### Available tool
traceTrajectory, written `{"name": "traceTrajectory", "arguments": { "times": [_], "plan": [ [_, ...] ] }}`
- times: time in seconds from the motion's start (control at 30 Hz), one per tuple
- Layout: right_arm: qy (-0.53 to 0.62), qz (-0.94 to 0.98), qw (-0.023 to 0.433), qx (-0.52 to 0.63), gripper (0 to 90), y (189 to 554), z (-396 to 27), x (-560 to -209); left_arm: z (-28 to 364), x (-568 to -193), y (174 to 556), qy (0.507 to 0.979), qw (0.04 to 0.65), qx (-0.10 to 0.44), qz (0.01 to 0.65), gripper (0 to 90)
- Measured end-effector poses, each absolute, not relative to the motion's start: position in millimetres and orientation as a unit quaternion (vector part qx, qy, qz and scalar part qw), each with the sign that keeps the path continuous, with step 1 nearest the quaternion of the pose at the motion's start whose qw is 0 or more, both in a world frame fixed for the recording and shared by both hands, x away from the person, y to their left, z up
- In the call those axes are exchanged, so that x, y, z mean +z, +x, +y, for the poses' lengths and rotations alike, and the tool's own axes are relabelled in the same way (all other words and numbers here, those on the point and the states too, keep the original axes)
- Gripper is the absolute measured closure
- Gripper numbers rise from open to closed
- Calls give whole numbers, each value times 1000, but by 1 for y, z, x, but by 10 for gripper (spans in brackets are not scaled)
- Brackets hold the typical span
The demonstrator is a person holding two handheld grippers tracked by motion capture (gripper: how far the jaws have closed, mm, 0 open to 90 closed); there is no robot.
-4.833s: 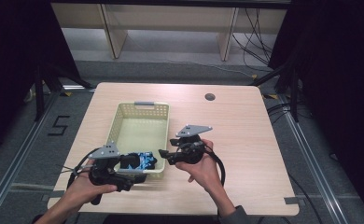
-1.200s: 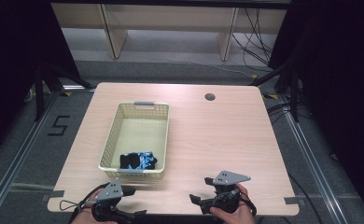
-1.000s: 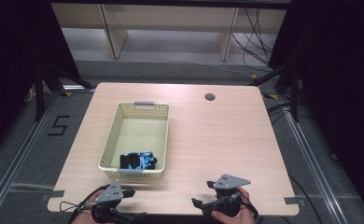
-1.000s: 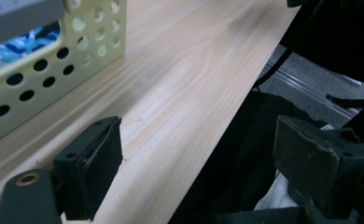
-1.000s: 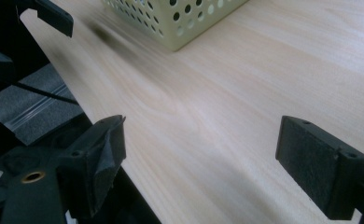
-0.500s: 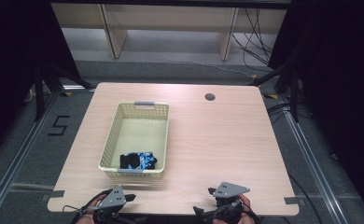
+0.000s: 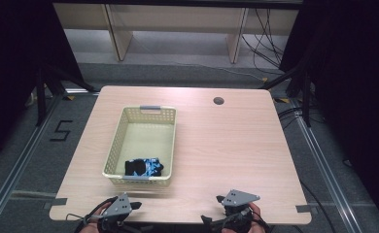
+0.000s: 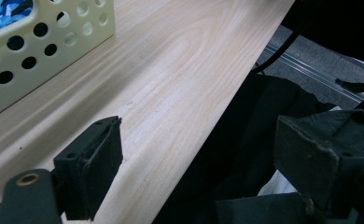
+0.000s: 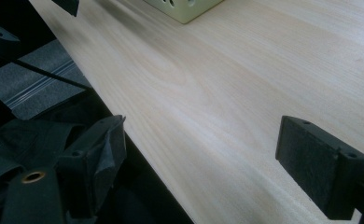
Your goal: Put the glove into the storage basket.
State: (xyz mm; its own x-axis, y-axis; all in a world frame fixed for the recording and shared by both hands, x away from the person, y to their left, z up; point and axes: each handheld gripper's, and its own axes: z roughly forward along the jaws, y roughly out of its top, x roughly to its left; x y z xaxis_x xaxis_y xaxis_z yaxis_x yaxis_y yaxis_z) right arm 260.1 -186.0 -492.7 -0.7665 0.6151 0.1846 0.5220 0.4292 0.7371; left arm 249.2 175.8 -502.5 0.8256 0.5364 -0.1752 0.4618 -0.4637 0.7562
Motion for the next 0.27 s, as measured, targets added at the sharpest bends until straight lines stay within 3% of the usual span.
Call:
{"name": "traceTrajectory", "arguments": {
  "times": [0.27],
  "plan": [
    [346, 839, 73, 413, 171, 260, -188, -493, 178, -502, 251, 854, 421, 54, 301, 156]
  ]
}}
